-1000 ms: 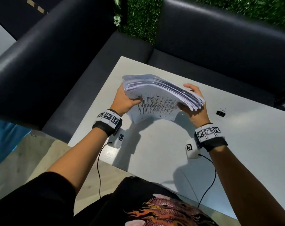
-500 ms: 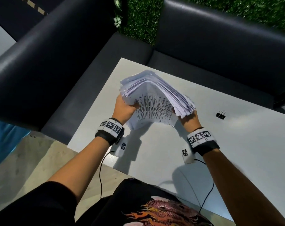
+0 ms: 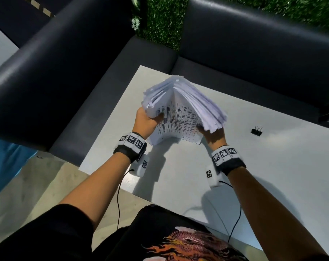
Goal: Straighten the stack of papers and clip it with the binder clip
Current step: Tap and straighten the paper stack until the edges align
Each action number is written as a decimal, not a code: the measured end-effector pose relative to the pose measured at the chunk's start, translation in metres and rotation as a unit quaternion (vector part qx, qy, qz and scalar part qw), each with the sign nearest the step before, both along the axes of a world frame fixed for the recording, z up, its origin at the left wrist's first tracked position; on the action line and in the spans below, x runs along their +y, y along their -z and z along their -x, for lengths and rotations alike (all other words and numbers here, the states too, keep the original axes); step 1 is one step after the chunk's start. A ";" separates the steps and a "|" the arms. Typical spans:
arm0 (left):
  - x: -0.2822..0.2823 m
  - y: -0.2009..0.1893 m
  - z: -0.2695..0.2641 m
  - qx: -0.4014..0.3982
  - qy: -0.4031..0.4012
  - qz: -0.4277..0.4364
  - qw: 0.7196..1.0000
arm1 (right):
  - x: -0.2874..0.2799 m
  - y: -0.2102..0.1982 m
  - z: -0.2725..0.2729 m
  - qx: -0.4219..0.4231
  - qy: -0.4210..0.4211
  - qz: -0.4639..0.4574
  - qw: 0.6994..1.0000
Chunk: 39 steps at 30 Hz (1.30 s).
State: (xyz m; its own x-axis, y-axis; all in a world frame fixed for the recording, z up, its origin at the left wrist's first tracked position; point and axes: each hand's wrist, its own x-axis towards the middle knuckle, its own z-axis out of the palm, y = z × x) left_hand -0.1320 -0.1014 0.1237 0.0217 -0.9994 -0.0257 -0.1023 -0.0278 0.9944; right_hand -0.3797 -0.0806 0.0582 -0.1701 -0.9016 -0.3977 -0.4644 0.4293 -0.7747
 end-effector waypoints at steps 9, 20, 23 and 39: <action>0.005 0.018 -0.023 0.166 -0.140 -0.150 0.965 | 0.033 -0.018 0.030 -0.220 0.004 -0.116 0.969; 0.072 0.048 -0.005 0.344 -0.152 -0.292 0.879 | 0.053 -0.014 0.004 -0.409 0.141 -0.056 0.900; 0.078 0.060 -0.039 0.389 -0.108 -0.278 0.871 | 0.052 -0.013 0.022 -0.344 0.154 -0.018 0.926; 0.040 0.024 -0.045 -0.005 -0.076 -0.114 0.991 | 0.047 -0.039 0.021 -0.152 0.162 0.136 0.965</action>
State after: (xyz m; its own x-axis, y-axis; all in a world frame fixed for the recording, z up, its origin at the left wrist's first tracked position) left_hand -0.0869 -0.0612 0.0993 0.1728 -0.9531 -0.2485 -0.0896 -0.2664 0.9597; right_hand -0.4006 -0.0336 0.0970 -0.3740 -0.8988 -0.2287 -0.0738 0.2747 -0.9587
